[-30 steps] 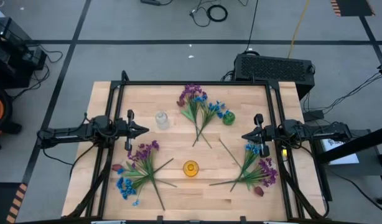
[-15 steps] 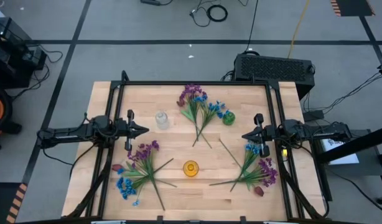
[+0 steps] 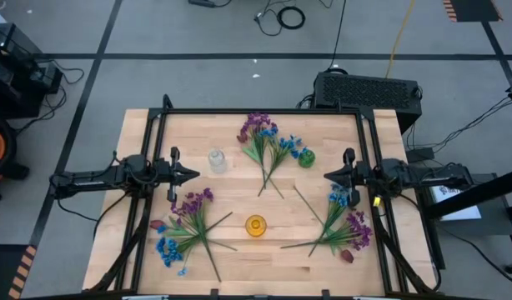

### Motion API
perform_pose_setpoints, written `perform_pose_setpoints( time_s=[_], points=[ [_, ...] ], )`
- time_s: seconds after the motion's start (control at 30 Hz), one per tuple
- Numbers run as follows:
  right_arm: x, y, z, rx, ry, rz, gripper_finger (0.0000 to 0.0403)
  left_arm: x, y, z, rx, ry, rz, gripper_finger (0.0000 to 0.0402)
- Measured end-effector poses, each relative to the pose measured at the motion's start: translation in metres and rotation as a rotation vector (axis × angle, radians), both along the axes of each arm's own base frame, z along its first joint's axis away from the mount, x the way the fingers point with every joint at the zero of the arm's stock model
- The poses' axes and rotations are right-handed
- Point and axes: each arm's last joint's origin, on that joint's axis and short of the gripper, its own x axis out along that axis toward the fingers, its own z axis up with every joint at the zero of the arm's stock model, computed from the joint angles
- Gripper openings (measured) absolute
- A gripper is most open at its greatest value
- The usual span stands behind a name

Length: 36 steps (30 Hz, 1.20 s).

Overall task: Sort flowers into vase by color
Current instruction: Put the top red flower into the green vase

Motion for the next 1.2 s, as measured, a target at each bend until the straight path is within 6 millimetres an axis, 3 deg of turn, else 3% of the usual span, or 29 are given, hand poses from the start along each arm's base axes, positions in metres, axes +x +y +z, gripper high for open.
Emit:
perform_pose_setpoints(
  time_s=[0.1, 0.27, 0.5, 0.67, 0.77, 0.87, 1.07, 1.2],
  points=[
    [0.000, 0.000, 0.028, 0.003, -0.025, -0.005, 0.0000, 0.000, 0.000, 0.000, 0.000, 0.000, 0.000, 0.0022],
    [0.003, -0.003, 0.099, -0.010, 0.008, -0.100, 0.0000, 0.000, 0.000, 0.000, 0.000, 0.000, 0.000, 0.0022],
    [0.022, -0.002, 0.202, -0.104, 0.131, -0.130, 0.0000, 0.000, 0.000, 0.000, 0.000, 0.000, 0.000, 0.0022],
    [0.034, 0.000, 0.249, -0.118, 0.118, -0.121, 0.0000, 0.000, 0.000, 0.000, 0.000, 0.001, 0.000, 0.0022],
    [0.043, 0.004, 0.254, -0.099, 0.125, -0.065, 0.0000, 0.000, 0.000, 0.000, 0.000, 0.001, 0.000, 0.0022],
    [0.057, 0.010, 0.246, -0.063, 0.159, -0.026, 0.0000, 0.000, 0.000, 0.000, 0.000, 0.000, 0.000, 0.0022],
    [0.086, 0.021, 0.208, -0.061, 0.273, 0.007, 0.0000, 0.000, 0.000, 0.000, 0.000, 0.000, 0.000, 0.0022],
    [0.100, 0.032, 0.170, -0.009, 0.304, 0.033, 0.0000, 0.000, 0.000, 0.000, 0.000, 0.000, 0.000, 0.0022]
  ],
)
